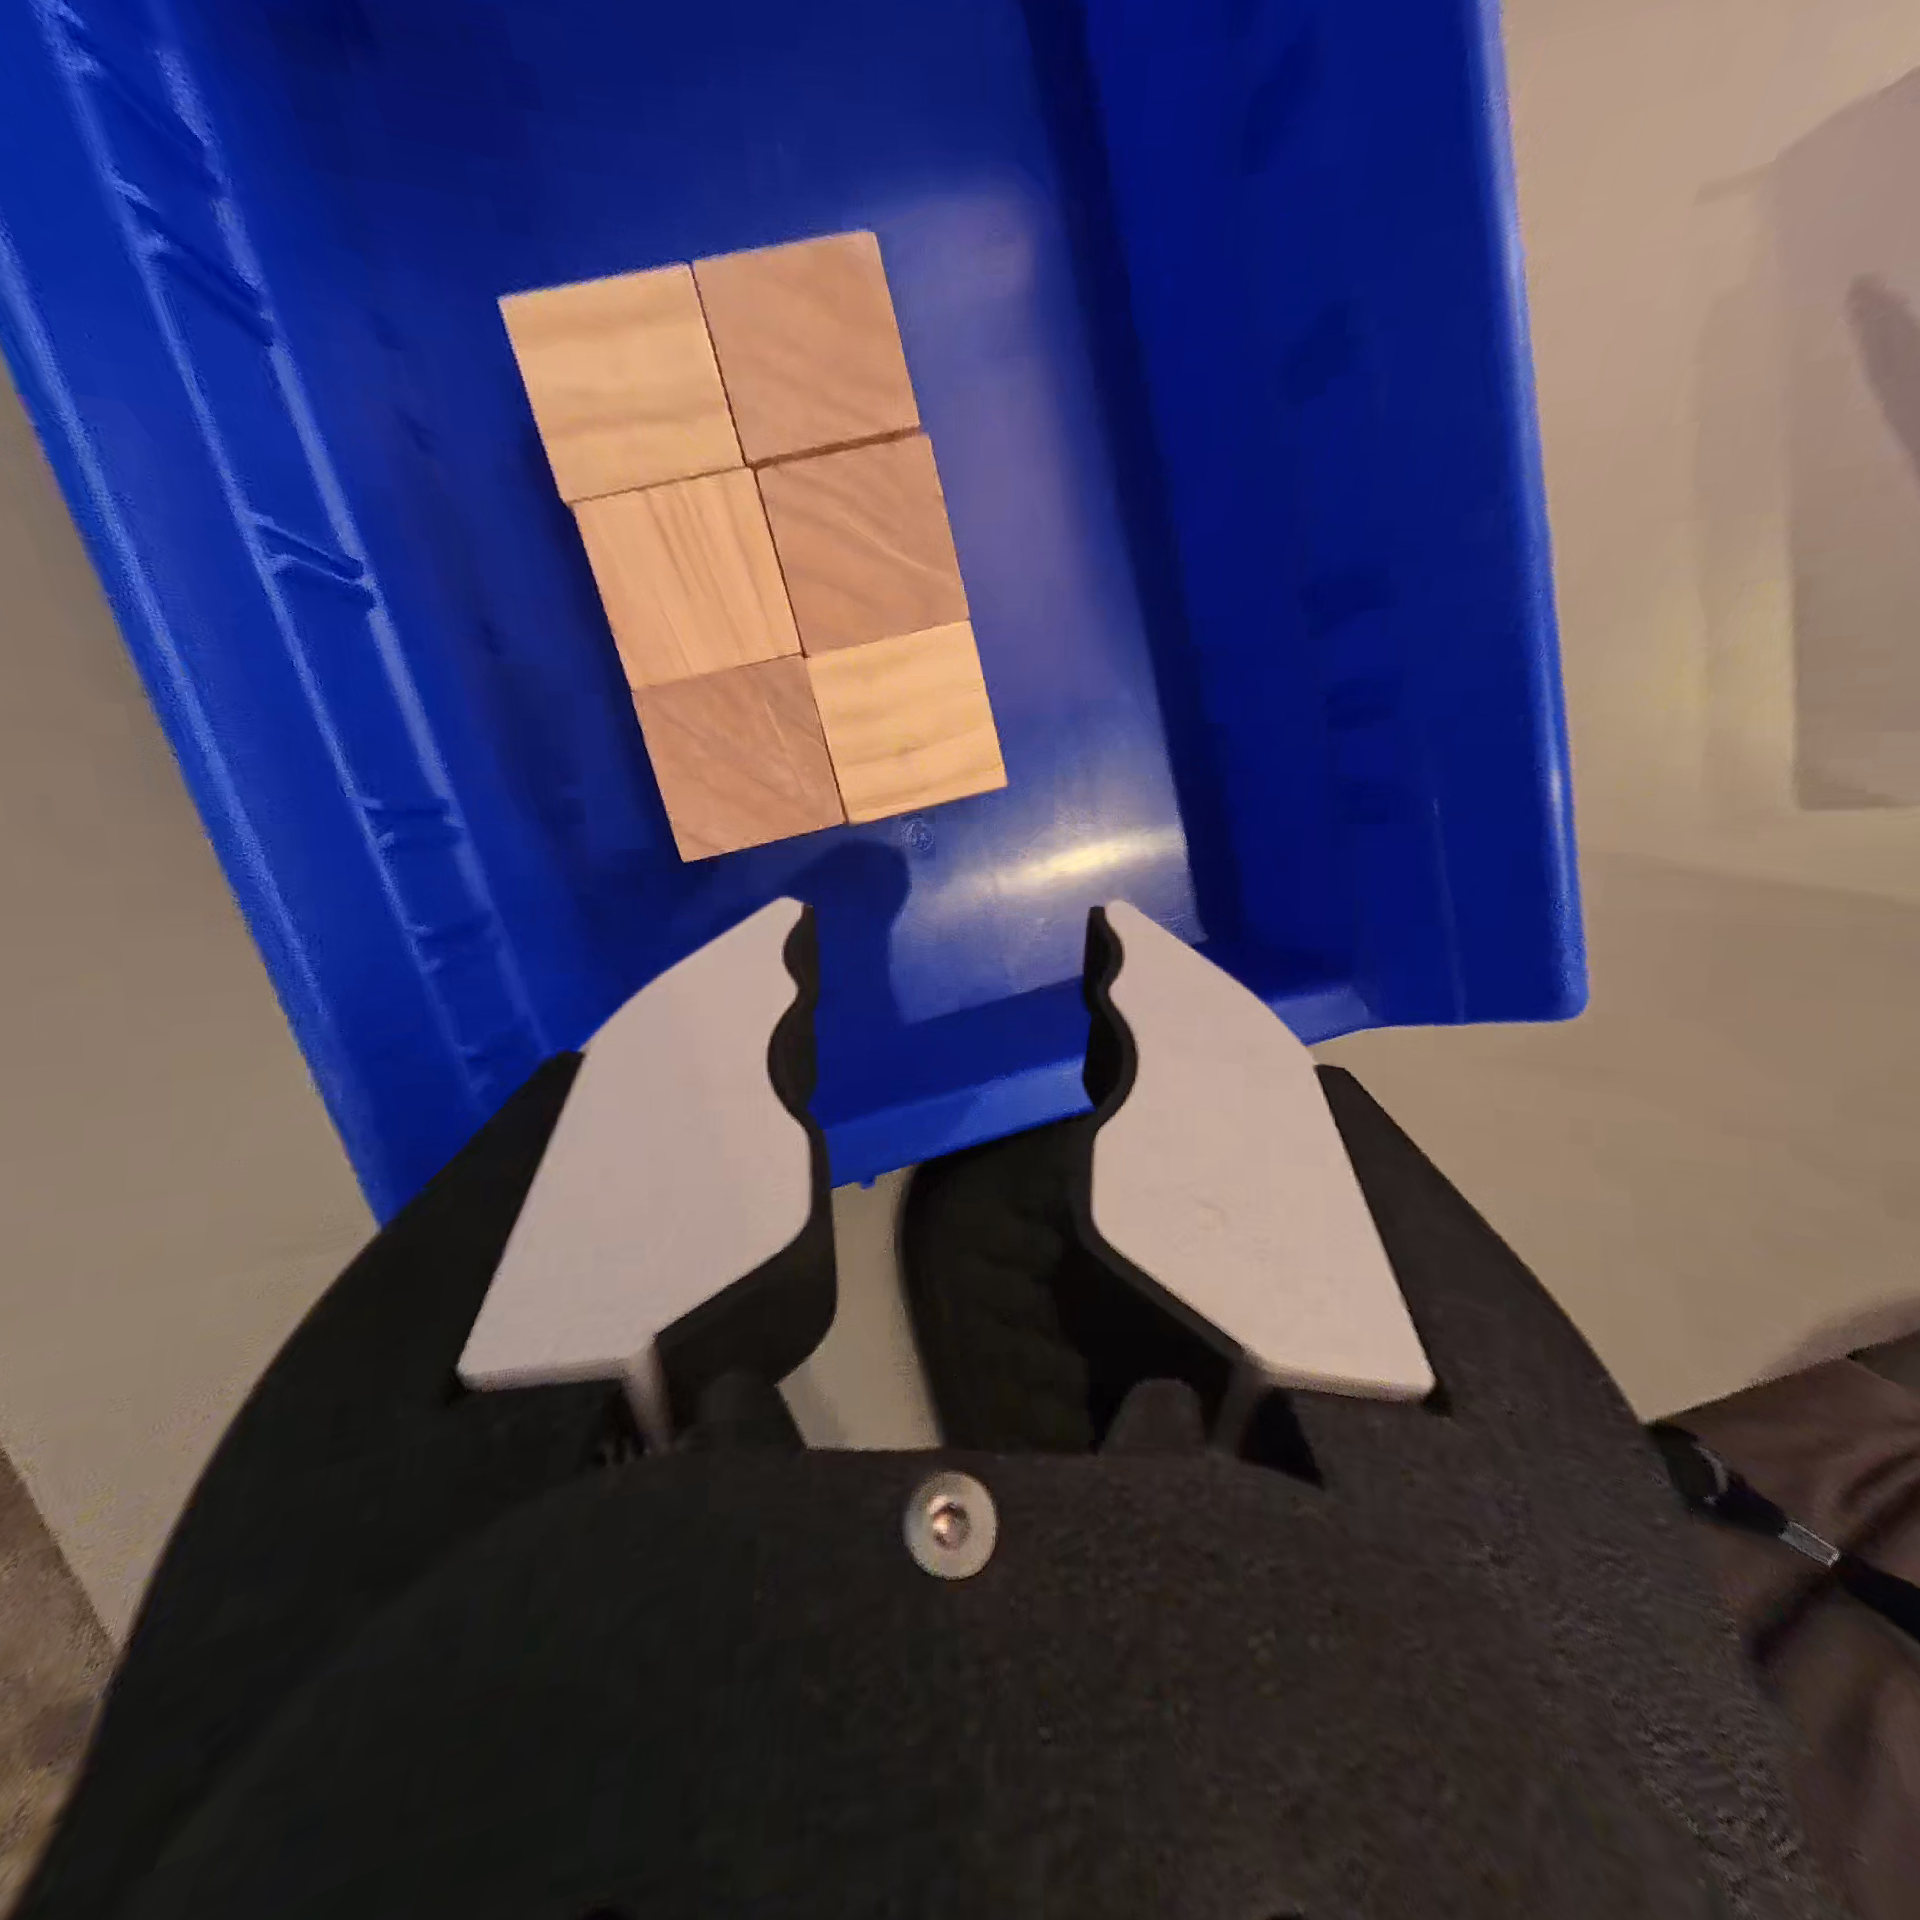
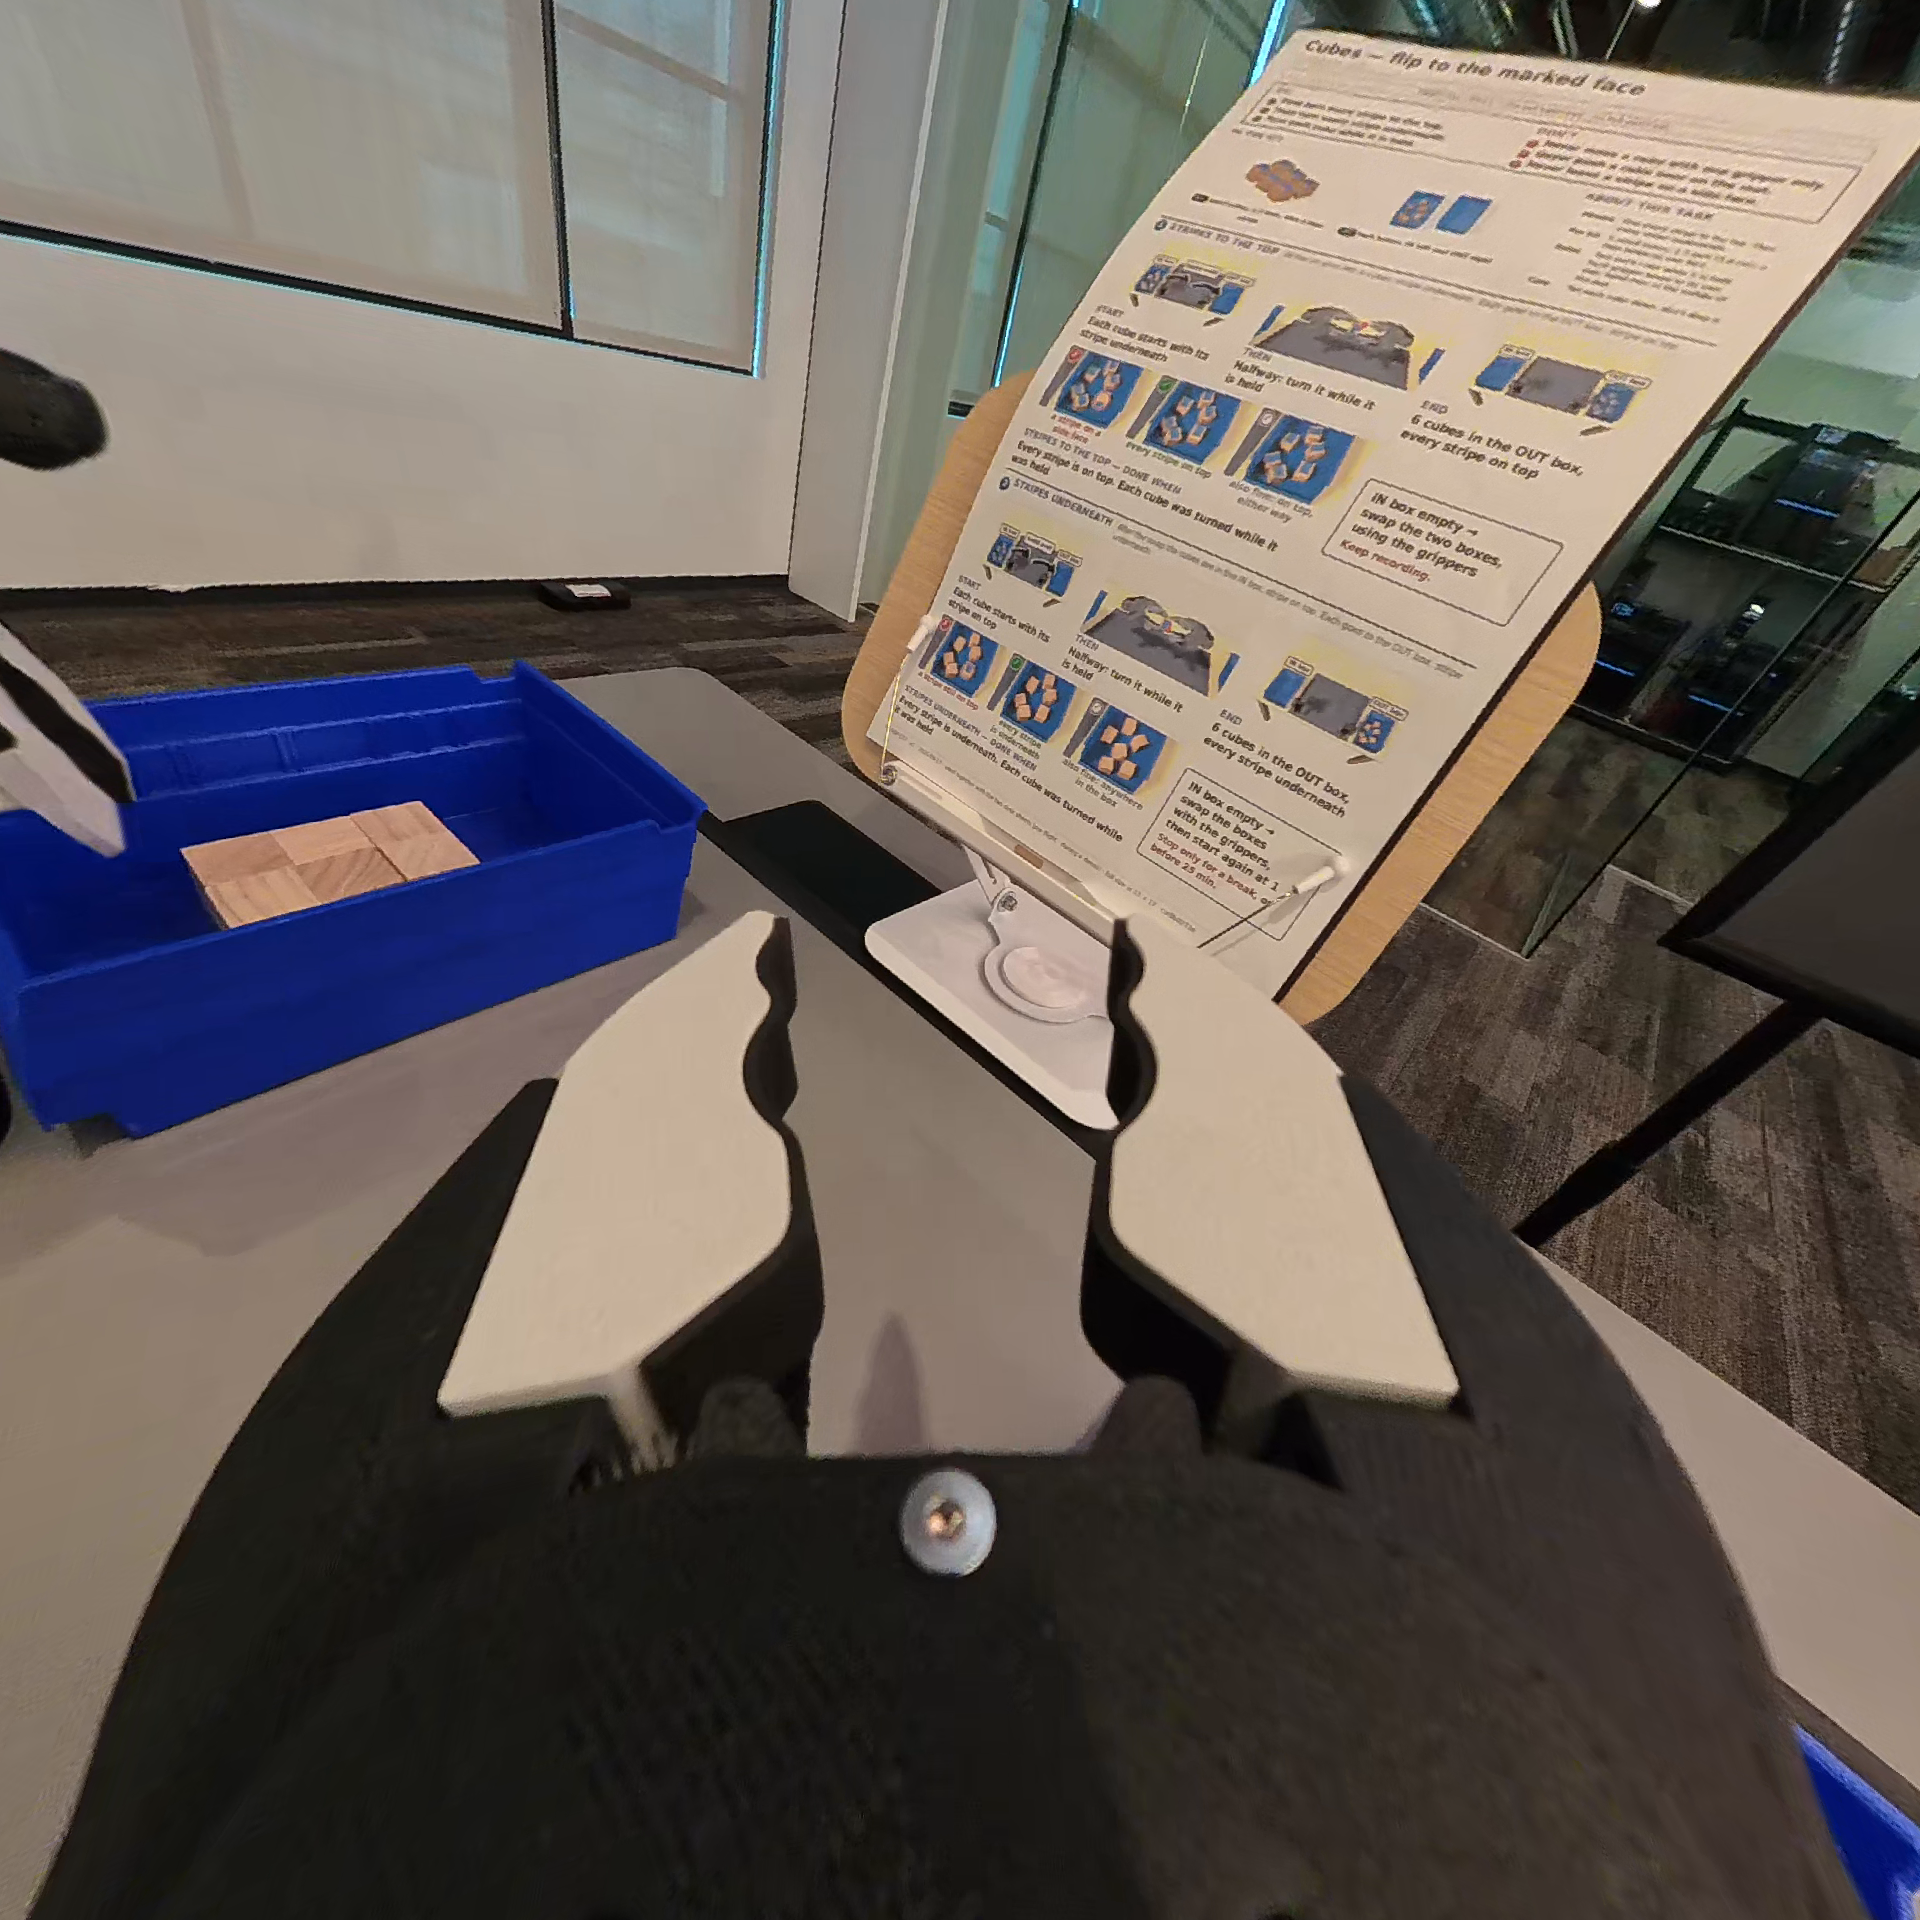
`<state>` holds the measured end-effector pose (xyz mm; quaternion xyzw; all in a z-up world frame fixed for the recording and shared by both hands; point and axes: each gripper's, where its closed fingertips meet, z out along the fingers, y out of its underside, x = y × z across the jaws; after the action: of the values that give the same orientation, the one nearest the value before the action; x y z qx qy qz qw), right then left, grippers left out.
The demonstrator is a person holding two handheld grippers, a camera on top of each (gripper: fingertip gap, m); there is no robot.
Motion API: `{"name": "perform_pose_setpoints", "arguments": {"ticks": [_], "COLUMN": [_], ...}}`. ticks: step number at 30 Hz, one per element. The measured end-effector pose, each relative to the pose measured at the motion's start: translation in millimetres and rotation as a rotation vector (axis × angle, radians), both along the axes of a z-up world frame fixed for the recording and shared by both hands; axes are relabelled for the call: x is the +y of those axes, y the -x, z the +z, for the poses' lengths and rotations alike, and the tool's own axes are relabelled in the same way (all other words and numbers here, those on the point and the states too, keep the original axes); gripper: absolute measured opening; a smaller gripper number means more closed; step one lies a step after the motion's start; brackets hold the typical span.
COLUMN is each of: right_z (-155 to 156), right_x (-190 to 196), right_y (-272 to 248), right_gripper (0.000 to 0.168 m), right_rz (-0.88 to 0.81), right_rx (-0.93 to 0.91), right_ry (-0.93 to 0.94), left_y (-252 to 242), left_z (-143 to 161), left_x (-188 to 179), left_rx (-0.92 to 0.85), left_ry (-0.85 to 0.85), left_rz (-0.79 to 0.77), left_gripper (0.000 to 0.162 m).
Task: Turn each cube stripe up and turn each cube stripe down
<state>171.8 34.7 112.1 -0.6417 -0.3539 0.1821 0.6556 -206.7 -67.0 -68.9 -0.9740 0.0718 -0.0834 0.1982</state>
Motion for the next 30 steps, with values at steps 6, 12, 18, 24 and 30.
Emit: {"name": "perform_pose_setpoints", "arguments": {"ticks": [6, 12, 18, 24, 30], "right_z": [3, 0, -2, -4, -6], "right_x": [-1, 1, 0, 2, 3], "right_y": [-5, -3, 0, 0, 1], "right_gripper": [0.059, 0.059, 0.059, 0.059, 0.059], "right_rz": [0.006, 0.021, 0.024, 0.020, 0.018], "right_rx": [0.004, -0.008, -0.024, -0.030, -0.037], "right_ry": [-0.014, -0.005, -0.009, -0.004, -0.001], "left_y": [19, 42, 43, 46, 46], "left_z": [-10, -20, -38, -39, -40], "left_x": [18, 28, 33, 38, 37], "left_rx": [0.170, 0.364, 0.382, 0.409, 0.406], "left_ry": [0.037, 0.059, 0.089, 0.067, 0.080], "left_rz": [0.006, -0.001, 0.000, -0.012, -0.018], "left_gripper": [0.052, 0.050, 0.051, 0.051, 0.051]}}
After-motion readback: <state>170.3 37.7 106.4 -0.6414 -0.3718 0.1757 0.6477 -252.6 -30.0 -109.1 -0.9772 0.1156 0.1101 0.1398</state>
